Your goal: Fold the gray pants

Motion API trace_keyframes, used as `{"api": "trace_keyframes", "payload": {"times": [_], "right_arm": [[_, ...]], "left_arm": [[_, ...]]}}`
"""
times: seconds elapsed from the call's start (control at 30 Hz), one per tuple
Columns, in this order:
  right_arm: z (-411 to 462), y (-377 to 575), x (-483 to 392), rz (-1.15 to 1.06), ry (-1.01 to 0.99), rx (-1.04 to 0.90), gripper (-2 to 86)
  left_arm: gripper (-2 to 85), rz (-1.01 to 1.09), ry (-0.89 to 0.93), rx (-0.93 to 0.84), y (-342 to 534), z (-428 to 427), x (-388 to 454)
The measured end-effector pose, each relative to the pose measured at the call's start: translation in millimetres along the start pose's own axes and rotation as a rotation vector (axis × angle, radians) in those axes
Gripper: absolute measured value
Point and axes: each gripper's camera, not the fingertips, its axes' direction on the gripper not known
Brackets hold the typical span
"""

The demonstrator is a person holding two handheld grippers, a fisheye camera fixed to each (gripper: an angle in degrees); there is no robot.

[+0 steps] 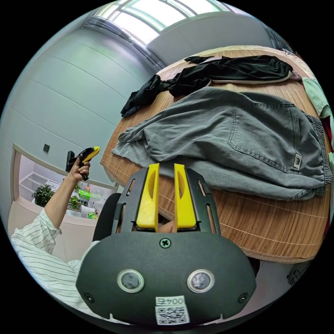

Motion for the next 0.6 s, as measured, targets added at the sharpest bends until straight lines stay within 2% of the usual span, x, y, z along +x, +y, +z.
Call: {"api": "trace_keyframes", "payload": {"times": [0.17, 0.33, 0.43, 0.6], "right_arm": [[24, -1, -41, -0.139, 0.072, -0.03, 8.1], [64, -5, -65, -0.16, 0.058, 0.013, 8.2], [113, -26, -100, -0.167, 0.043, 0.029, 8.3], [230, -86, -205, -0.32, 0.068, -0.046, 9.8]], "left_arm": [[4.1, 0.017, -0.029, -0.004, 43, 8, 13], [3.3, 0.011, -0.035, 0.128, 79, 19, 26], [3.5, 0.028, -0.134, 0.209, 85, 37, 29], [4.8, 0.069, -0.257, 0.328, 73, 49, 6]]}}
